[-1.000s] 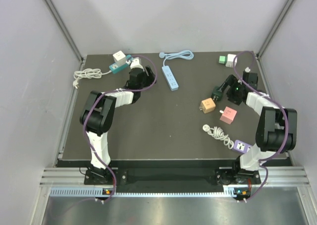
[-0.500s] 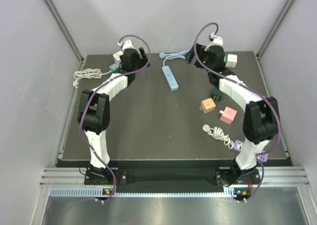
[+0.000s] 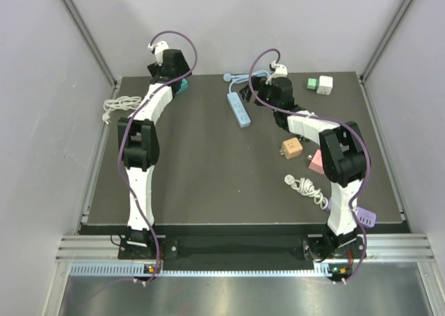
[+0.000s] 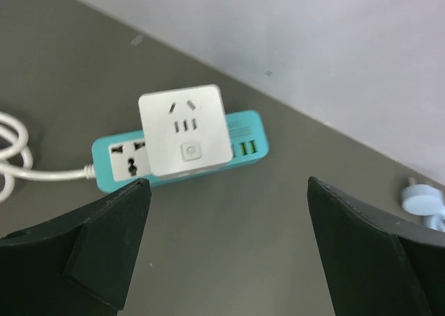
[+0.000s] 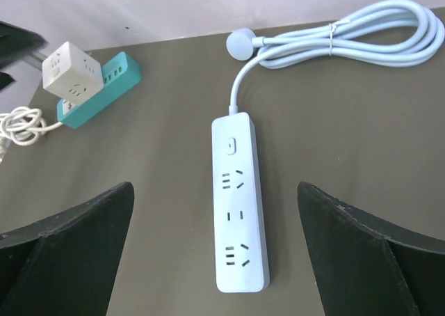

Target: Pull the plug off the socket

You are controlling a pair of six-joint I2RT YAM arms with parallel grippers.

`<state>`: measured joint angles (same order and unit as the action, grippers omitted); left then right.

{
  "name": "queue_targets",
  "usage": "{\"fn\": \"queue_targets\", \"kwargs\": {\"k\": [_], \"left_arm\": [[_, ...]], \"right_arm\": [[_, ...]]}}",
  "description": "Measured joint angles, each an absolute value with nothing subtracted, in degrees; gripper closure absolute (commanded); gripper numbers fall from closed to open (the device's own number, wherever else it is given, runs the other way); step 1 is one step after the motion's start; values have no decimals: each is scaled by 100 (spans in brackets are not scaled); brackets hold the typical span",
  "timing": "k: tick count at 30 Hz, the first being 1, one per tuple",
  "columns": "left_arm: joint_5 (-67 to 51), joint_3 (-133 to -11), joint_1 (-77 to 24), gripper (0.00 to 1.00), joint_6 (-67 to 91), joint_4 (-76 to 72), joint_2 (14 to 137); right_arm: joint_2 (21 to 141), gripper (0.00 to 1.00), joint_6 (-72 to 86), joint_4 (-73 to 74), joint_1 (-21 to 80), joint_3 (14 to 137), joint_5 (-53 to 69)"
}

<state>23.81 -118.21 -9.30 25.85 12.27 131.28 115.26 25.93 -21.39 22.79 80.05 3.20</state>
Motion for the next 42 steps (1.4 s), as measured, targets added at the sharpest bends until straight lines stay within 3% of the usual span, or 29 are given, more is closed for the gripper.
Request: {"fn": "queue_targets", "kwargs": {"k": [11,31,34,38,39,42], "left_arm": [[2939,-12173,-659,1,3144,1916,13736],[2458,-12575,-537,3,2884,751,14494],[2471,-12580,-532,17,2834,757,14593],[2377,-12586,-530,47,2696,753,14654],[2357,-12589,-523,59,2637,773,14654],[2198,-12589,-491,77,2477,849,14652]], "right_arm": [[11526,0,2475,-2451,2283,7841,338],[11878,0,2204,-2390,2283,8162,471],[11955,0,2206,-2364,2285,8311,513],[12162,0,2209,-2342,2290,8558,604],[12237,0,2211,-2296,2290,8632,652],[12436,0,2217,-2206,2316,8829,779]]}}
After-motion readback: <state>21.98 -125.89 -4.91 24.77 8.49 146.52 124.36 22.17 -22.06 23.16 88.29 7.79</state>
